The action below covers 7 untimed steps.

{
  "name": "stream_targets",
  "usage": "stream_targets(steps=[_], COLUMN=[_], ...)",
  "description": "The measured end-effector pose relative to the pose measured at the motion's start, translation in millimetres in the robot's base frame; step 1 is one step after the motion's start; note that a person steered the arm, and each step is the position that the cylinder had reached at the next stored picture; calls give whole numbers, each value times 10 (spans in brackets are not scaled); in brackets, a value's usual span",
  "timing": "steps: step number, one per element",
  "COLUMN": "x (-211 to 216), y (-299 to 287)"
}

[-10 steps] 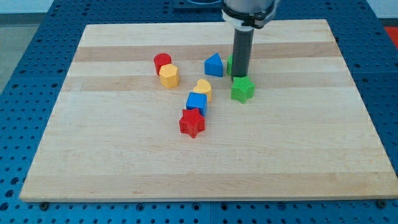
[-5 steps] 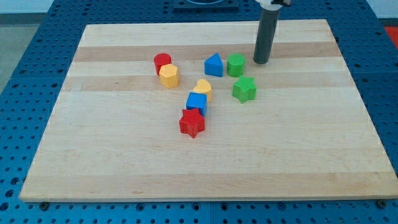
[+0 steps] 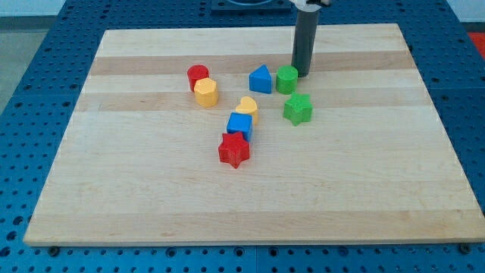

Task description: Move the green circle to the top right of the yellow heart

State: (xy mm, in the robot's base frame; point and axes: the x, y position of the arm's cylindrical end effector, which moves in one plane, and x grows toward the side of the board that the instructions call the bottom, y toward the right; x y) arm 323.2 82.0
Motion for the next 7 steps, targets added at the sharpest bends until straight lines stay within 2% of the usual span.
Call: stream_targets(steps=[7], x=[-48], y=[-229])
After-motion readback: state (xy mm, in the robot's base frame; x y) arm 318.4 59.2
